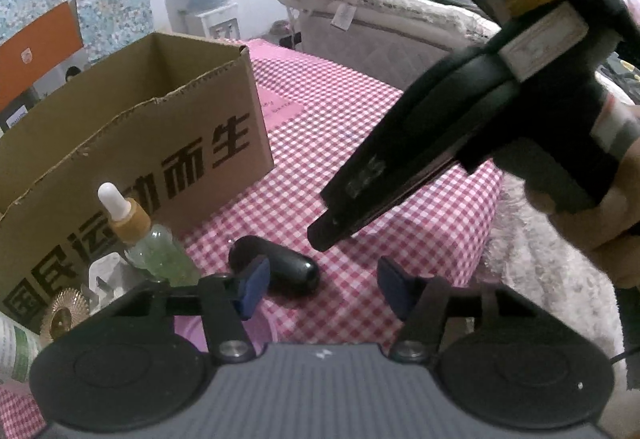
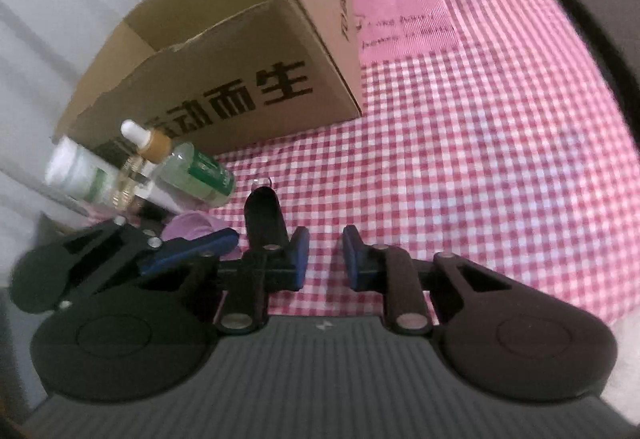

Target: Organize rigid objects

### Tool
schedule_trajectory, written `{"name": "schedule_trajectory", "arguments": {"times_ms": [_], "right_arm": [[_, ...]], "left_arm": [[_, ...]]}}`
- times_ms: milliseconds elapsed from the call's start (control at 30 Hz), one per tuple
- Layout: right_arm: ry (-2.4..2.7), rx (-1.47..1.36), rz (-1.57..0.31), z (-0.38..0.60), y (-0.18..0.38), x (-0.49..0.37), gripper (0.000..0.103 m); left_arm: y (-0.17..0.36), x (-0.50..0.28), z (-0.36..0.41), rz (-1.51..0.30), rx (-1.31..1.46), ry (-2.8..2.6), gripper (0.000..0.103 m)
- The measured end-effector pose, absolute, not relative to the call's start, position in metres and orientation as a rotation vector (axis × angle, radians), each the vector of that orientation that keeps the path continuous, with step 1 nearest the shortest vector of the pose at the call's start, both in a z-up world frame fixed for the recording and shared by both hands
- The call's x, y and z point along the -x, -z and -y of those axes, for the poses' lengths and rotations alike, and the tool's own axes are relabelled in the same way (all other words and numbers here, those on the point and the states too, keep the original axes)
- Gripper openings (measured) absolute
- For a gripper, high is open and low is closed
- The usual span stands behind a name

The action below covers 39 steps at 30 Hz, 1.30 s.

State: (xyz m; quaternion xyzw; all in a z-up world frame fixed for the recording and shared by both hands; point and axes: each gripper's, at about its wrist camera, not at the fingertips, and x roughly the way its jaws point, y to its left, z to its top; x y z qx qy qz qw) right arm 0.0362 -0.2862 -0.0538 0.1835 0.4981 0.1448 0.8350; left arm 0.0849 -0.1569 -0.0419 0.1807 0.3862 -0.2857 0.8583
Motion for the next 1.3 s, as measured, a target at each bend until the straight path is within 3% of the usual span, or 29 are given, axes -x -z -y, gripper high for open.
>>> {"name": "schedule_trajectory", "arguments": {"times_ms": [233, 433, 667, 1167, 1300], "right_arm": [[-0.405, -0.433, -1.013, 0.283, 0.039, -0.048, 0.020], [-0.461, -0.442, -1.099, 0.267, 0.048, -0.073, 0.021], [-0.484, -0.537, -1.147, 0.277, 0.058, -0.084, 0.024], [-0.443, -0.760, -1.126, 0.327, 0.077, -0.052, 0.024], [-0.447, -0.779, -1.104, 0.333, 0.079, -0.043, 0.024]], "left_arm": [[0.044, -0.087, 0.161, -0.862, -0.392, 0.570, 0.058], [0.045, -0.101, 0.166, -0.921, -0.378, 0.545, 0.058], [0.046, -0.126, 0.167, -1.000, -0.329, 0.510, 0.065], [0.053, -0.125, 0.177, -0.986, -0.333, 0.580, 0.055], [0.053, -0.122, 0.177, -0.969, -0.339, 0.561, 0.040]]}}
